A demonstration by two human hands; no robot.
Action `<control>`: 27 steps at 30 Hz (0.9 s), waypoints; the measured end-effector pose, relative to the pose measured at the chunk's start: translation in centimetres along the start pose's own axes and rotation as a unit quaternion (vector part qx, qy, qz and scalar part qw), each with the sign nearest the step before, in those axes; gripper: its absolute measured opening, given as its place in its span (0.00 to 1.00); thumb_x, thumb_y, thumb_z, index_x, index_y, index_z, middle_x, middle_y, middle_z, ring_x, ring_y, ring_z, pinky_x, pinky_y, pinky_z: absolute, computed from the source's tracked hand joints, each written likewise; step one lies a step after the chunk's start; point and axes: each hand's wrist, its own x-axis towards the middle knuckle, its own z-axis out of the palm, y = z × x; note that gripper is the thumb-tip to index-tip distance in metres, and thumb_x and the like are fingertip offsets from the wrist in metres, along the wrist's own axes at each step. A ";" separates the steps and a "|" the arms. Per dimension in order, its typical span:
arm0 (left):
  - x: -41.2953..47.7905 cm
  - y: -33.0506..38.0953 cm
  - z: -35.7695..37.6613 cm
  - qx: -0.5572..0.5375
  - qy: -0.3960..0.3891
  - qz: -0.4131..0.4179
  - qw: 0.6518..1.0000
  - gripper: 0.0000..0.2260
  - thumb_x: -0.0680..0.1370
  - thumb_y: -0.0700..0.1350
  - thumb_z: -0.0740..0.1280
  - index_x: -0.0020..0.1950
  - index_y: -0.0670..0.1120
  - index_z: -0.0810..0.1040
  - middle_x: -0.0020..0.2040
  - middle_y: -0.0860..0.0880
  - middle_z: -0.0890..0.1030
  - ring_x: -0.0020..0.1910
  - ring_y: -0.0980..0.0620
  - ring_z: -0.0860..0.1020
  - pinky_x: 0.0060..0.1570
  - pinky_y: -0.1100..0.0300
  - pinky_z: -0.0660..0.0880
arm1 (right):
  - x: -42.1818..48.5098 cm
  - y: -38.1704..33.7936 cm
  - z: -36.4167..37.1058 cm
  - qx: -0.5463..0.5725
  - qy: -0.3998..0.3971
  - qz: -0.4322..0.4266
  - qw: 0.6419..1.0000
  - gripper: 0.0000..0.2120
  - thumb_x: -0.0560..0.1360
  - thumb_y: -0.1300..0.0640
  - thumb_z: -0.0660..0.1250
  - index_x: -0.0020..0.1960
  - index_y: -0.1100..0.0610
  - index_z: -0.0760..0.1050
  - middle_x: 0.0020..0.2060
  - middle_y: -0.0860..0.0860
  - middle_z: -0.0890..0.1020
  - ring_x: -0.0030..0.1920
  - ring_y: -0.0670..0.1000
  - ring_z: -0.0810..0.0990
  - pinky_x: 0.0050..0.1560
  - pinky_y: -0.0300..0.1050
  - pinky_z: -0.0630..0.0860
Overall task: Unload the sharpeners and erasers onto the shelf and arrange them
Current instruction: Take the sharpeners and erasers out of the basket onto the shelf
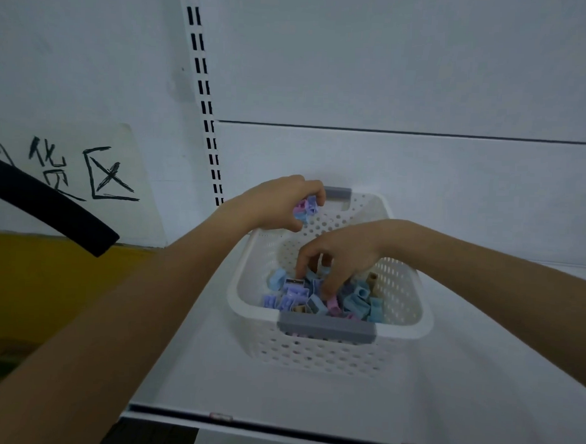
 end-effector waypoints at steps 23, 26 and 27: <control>-0.1 -0.4 0.2 -0.037 0.016 0.029 0.999 0.19 0.70 0.39 0.70 0.58 0.49 0.71 0.49 0.47 0.71 0.47 0.47 0.73 0.46 0.54 0.72 | -0.1 -0.2 -0.1 -0.056 0.024 0.071 0.996 0.26 0.71 0.52 0.70 0.67 0.49 0.67 0.64 0.50 0.69 0.61 0.51 0.70 0.63 0.47 0.70; -0.1 -0.3 0.2 -0.040 0.012 0.034 0.999 0.19 0.70 0.38 0.70 0.58 0.48 0.71 0.49 0.48 0.71 0.47 0.47 0.73 0.45 0.54 0.71 | 0.1 -0.3 0.1 -0.095 0.021 0.081 0.992 0.27 0.70 0.52 0.71 0.65 0.51 0.66 0.61 0.52 0.70 0.59 0.53 0.71 0.59 0.50 0.72; 0.0 -0.3 0.2 -0.044 0.013 0.036 0.998 0.18 0.70 0.38 0.70 0.58 0.48 0.71 0.50 0.47 0.72 0.47 0.47 0.73 0.45 0.54 0.71 | 0.1 -0.4 0.2 -0.107 0.019 0.081 0.991 0.27 0.69 0.53 0.71 0.65 0.52 0.66 0.60 0.53 0.70 0.58 0.53 0.71 0.58 0.51 0.73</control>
